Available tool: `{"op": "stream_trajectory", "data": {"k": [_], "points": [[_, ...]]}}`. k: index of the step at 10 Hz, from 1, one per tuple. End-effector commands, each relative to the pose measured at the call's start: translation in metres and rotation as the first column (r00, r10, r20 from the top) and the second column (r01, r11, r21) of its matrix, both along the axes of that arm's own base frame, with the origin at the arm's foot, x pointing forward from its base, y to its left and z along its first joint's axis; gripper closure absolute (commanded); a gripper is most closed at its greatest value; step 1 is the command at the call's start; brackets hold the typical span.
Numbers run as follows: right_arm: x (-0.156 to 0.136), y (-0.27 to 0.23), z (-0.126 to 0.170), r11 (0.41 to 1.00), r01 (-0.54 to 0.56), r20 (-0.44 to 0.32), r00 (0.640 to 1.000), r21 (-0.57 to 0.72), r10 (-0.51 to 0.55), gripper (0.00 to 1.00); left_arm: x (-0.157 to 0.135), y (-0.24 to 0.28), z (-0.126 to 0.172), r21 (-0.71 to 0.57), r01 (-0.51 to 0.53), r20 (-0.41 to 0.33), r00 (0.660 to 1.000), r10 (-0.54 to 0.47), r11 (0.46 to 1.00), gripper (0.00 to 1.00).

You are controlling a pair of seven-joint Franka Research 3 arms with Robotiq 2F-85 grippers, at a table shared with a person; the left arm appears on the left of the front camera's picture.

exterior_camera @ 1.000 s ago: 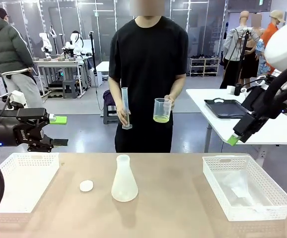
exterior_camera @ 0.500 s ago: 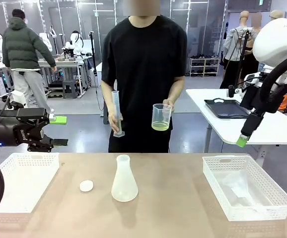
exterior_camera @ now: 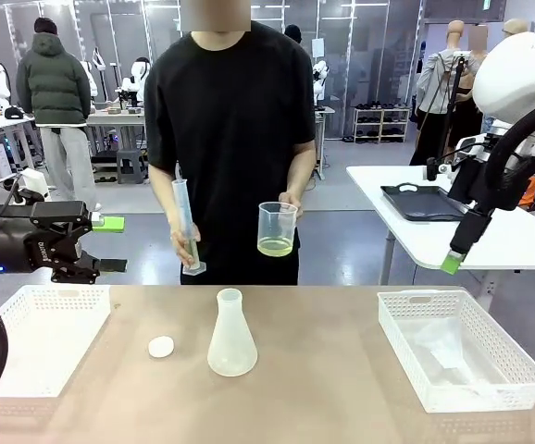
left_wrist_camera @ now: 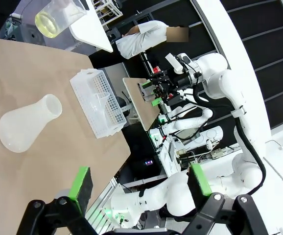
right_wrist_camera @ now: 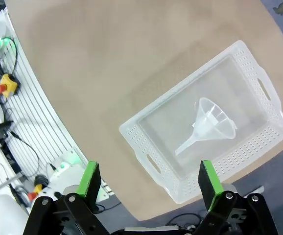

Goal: Prepare the solutions needed for the experiment.
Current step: Pick up the Plastic Funnel and insert it into the Big flask.

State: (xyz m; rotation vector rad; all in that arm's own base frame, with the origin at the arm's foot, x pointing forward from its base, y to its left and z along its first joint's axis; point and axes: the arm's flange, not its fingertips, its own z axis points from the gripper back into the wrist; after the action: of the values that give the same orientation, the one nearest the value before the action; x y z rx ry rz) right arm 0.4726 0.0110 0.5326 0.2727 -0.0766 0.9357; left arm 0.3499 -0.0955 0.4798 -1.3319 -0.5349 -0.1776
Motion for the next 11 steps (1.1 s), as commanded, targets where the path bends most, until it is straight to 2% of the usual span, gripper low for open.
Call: {"op": "stream_trajectory", "data": {"k": [1, 3, 5, 7, 9, 11], "points": [[0.034, -0.011, -0.008, 0.968, -0.222, 0.004, 0.974, -0.115, 0.224, 0.0, -0.001, -0.003, 0.003, -0.029, -0.006, -0.01, 1.0, 0.006, 1.0, 0.0], [0.07, -0.027, -0.008, 0.911, -0.389, 0.025, 0.918, -0.138, 0.396, 0.0, -0.001, -0.003, 0.003, -0.029, -0.006, -0.01, 1.0, 0.006, 1.0, 0.0], [0.107, -0.039, -0.018, 0.868, -0.48, -0.051, 0.877, -0.129, 0.478, 0.0, -0.001, -0.003, 0.003, -0.029, -0.006, -0.01, 1.0, 0.006, 1.0, 0.0], [0.121, -0.042, -0.024, 0.812, -0.58, -0.051, 0.815, -0.07, 0.577, 0.0, -0.001, -0.003, 0.003, -0.029, -0.006, -0.01, 1.0, 0.006, 1.0, 0.0], [0.127, -0.044, -0.025, 0.824, -0.56, -0.045, 0.829, -0.083, 0.558, 0.0, -0.001, -0.003, 0.003, -0.029, -0.006, -0.01, 1.0, 0.006, 1.0, 0.0], [0.118, -0.043, -0.034, 0.831, -0.55, -0.043, 0.835, -0.087, 0.548, 0.0, -0.001, -0.003, 0.003, -0.029, -0.006, -0.01, 1.0, 0.006, 1.0, 0.0]]}}
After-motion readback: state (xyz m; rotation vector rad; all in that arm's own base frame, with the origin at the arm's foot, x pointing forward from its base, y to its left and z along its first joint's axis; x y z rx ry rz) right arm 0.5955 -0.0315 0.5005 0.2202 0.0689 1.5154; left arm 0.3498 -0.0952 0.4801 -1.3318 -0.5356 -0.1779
